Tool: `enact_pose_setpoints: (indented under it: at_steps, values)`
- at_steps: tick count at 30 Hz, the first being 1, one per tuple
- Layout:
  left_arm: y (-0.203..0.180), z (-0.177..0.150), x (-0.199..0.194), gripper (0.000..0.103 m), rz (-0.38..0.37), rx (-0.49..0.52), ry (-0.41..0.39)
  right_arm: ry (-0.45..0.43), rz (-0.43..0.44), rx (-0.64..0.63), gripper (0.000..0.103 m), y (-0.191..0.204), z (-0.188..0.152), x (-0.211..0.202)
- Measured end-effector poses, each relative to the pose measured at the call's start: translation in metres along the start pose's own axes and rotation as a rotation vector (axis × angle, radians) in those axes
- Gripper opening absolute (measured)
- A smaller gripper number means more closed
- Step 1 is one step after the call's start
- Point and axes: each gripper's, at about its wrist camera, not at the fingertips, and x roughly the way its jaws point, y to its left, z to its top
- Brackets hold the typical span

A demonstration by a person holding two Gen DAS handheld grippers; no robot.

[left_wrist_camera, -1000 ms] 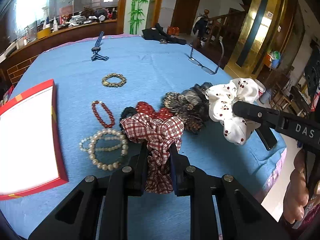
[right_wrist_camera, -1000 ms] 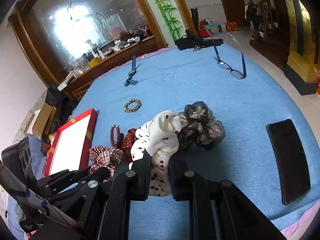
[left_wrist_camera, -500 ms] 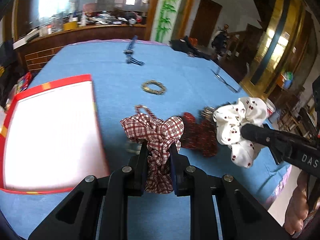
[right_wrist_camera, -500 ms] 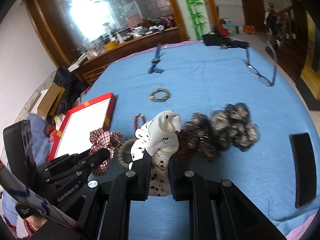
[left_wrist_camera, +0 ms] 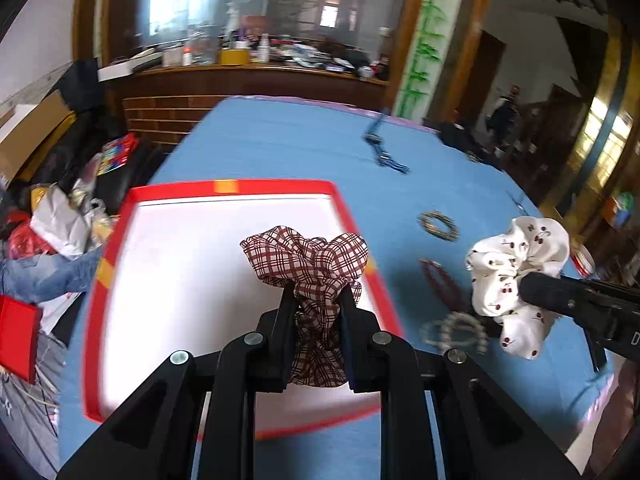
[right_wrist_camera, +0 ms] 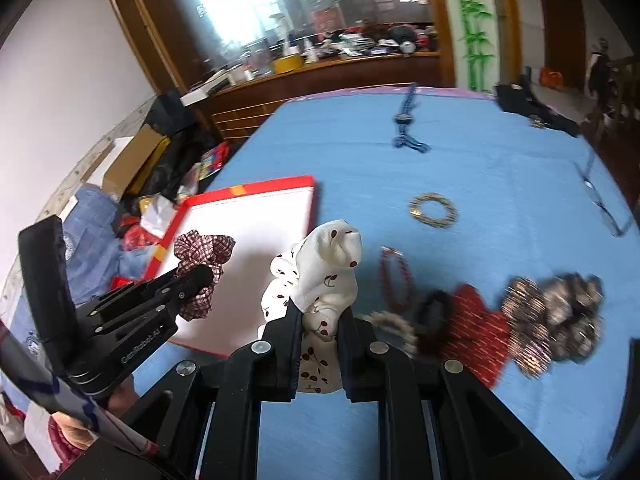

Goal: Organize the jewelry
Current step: 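Carry both scrunchies over the red-framed white tray and lower them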

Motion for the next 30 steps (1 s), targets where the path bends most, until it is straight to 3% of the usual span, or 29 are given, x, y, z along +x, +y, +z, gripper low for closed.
enact_pose_setpoints:
  at_steps: [12, 22, 30]
  values:
    - [0.09, 0.045, 0.043, 0.019, 0.126, -0.092, 0.048, 0.069, 0.018, -0.026, 0.017, 0.049, 0.061, 0.08]
    - [0.114, 0.061, 0.087, 0.019, 0.146, -0.12, 0.112, 0.137, 0.031, -0.029, 0.017, 0.079, 0.093, 0.163]
    - [0.12, 0.066, 0.107, 0.019, 0.166, -0.111, 0.129, 0.176, 0.042, -0.024, 0.018, 0.084, 0.099, 0.197]
